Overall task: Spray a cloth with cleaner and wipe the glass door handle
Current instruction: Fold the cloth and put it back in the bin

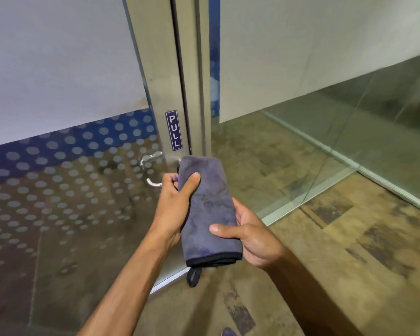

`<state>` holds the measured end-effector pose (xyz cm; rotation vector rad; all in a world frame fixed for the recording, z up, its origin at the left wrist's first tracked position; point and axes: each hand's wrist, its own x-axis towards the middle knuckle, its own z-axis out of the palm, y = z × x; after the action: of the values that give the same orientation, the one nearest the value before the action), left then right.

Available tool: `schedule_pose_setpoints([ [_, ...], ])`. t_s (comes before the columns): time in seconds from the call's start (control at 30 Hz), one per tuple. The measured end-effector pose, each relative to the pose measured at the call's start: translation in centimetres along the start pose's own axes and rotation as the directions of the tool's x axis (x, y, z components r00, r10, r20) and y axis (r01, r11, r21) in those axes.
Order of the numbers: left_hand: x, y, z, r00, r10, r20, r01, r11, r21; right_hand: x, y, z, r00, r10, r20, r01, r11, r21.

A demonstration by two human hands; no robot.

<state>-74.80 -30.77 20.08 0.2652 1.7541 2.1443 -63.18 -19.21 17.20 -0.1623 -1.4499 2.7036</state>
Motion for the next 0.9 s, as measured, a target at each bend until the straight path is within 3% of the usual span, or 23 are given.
schedule_pose_setpoints([
  [0.13, -2.9, -0.4, 0.3, 0.989, -0.067, 0.134, 0.075, 0.996, -0.056, -4.4, 1.3, 0.6, 0.993, -0.056, -0.104, 0.057, 0.998, 0.004],
  [0.23, -4.6, -0.9, 0.9, 0.964, -0.119, 0.237, 0.137, 0.989, -0.061, -8.0, 2.2, 0.5, 0.976, -0.107, -0.191, 0.092, 0.992, -0.085],
  [0.5, -9.3, -3.4, 6.4, 0.867, -0.256, 0.428, 0.278, 0.961, 0.013, -17.4, 2.7, 0.1, 0.879, -0.224, -0.420, 0.172, 0.972, -0.159],
  [0.73, -15.9, -5.8, 13.5, 0.646, -0.466, 0.604, 0.463, 0.869, 0.174, -27.4, 2.7, -1.7, 0.746, -0.348, -0.568, 0.274, 0.937, -0.215],
  [0.9, -22.6, -8.0, 19.5, 0.459, -0.544, 0.703, 0.439, 0.826, 0.353, -36.0, 3.0, -3.6, 0.623, -0.366, -0.692, 0.289, 0.929, -0.231],
])
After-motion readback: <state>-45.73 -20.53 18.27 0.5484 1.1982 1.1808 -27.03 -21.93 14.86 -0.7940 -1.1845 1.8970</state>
